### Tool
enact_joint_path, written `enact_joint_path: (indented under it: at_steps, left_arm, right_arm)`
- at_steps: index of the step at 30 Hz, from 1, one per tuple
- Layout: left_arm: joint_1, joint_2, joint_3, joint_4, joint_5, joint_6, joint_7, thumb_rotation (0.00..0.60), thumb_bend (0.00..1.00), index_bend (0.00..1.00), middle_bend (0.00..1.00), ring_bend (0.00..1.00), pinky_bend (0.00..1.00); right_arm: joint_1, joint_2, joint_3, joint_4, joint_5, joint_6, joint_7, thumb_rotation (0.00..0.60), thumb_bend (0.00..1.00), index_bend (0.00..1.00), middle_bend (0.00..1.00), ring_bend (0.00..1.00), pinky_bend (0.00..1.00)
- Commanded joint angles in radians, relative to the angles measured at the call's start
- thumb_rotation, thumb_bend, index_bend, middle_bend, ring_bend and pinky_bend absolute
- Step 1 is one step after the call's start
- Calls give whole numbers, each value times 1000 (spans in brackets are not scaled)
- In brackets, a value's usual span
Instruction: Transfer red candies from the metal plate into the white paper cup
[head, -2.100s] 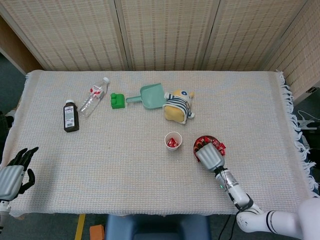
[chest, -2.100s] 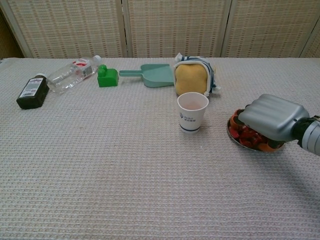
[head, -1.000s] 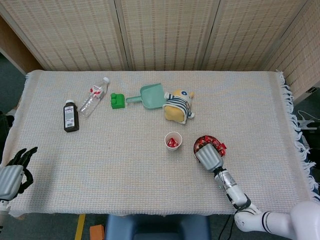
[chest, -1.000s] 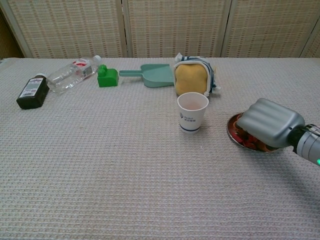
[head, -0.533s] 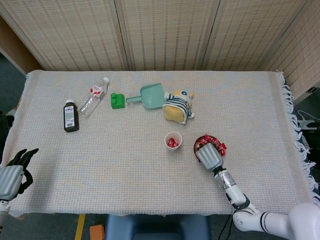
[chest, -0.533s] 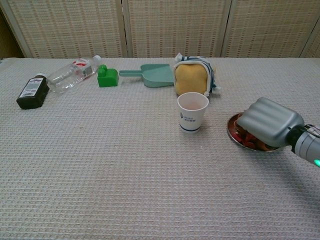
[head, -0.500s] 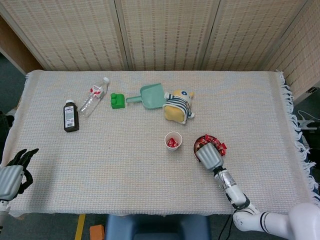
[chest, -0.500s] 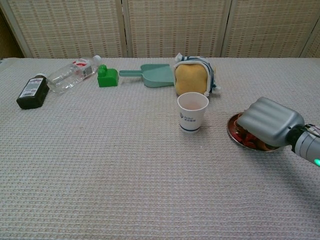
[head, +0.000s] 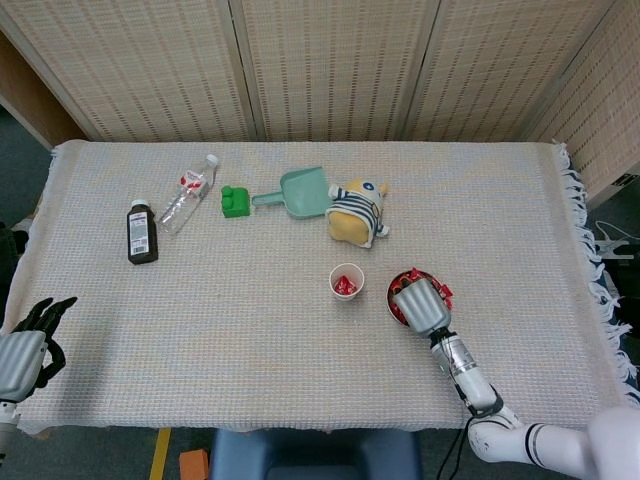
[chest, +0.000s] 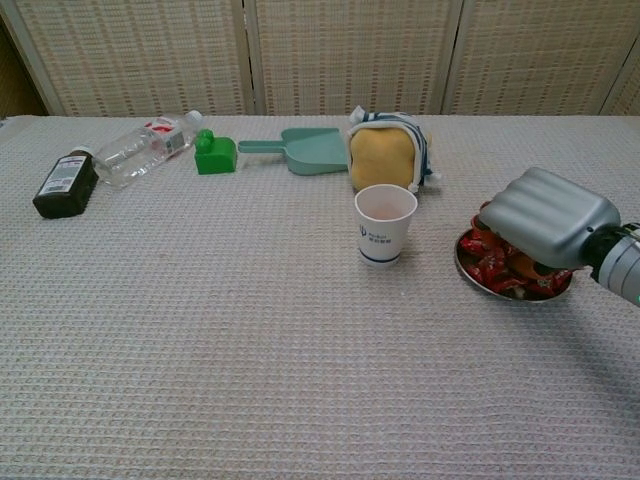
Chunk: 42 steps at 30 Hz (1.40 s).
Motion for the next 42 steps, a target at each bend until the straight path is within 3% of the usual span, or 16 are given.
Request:
enact_joint_path:
  at_steps: [1, 14, 23, 29, 36, 42]
  left_arm:
    - [0, 0, 1, 0, 1, 0, 1, 600, 1000, 85, 129, 51, 248]
    - [-5, -4, 0, 0, 0, -7, 5, 600, 1000, 85, 128, 50, 249]
    - [-3, 0, 0, 3, 2, -6, -9, 600, 1000, 85, 128, 51, 249]
    - [-2, 4, 1, 6, 3, -5, -19, 600, 1000, 85, 127, 51, 249]
    - [-2, 5, 1, 8, 4, -5, -26, 600, 1000, 85, 127, 50, 250]
    - [-2, 4, 1, 6, 4, -6, -23, 600, 1000, 85, 128, 51, 249]
  right_arm:
    - [0, 7, 8, -12, -7, 9, 7, 600, 375, 919, 771, 639, 813]
    - [64, 31, 126, -149, -40, 37, 67, 600, 374, 919, 771, 639, 813]
    - [137, -48, 163, -125, -28, -14, 72, 600, 375, 895, 772, 639, 814]
    - [154, -89, 155, -77, -19, -32, 80, 600, 333, 772, 753, 635, 814]
    - [159, -74, 147, -84, -17, -48, 108, 600, 279, 471, 529, 562, 802]
    - [159, -56, 146, -100, -5, -50, 109, 600, 266, 344, 433, 525, 793]
